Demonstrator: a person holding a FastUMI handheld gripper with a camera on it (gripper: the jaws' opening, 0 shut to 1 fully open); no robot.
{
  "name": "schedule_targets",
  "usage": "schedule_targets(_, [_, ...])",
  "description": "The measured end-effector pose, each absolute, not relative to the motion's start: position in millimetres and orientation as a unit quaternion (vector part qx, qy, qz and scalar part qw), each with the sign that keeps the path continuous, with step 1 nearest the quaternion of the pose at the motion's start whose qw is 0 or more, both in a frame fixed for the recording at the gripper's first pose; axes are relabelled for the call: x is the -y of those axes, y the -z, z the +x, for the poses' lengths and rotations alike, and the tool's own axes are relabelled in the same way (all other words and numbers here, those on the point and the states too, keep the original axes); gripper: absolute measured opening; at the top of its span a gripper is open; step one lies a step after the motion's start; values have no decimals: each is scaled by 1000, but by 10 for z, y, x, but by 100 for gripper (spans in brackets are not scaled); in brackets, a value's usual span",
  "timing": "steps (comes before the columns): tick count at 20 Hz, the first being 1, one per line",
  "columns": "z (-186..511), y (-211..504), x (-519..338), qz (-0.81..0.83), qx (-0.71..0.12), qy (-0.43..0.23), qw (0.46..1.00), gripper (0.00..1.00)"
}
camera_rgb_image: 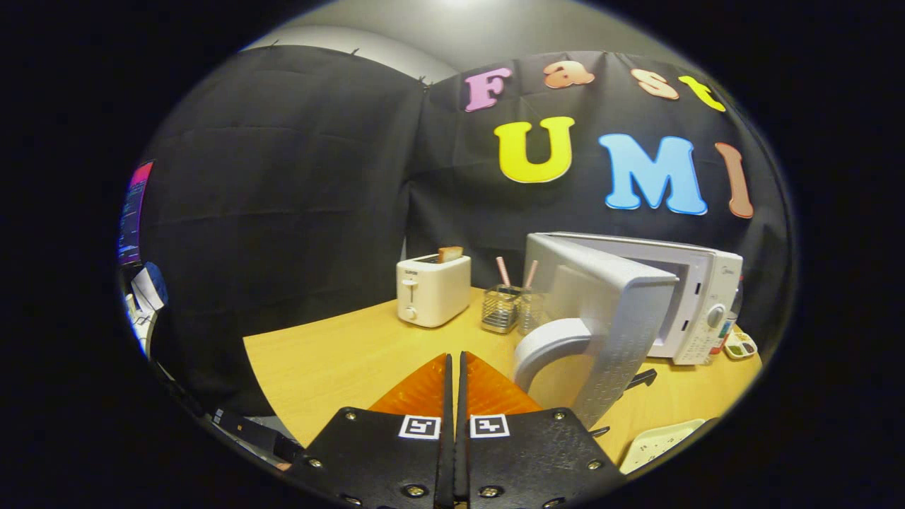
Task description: Open the microwave, put the food inside, and close the microwave door.
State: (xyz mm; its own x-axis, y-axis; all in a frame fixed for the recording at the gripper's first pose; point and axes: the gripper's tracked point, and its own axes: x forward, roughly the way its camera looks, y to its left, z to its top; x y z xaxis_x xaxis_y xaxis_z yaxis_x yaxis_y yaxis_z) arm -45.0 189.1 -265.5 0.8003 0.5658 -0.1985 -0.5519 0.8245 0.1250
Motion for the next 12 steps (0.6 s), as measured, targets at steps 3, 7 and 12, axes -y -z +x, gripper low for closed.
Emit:
schedule_targets(3, [-165, 2696, -1501, 34, -119, -250, 960, 1])
schedule_targets(7, [183, 2757, -1039, 32, -126, -197, 972, 1])
schedule_targets(12, [602, 2880, -598, 33, -134, -140, 980, 1])
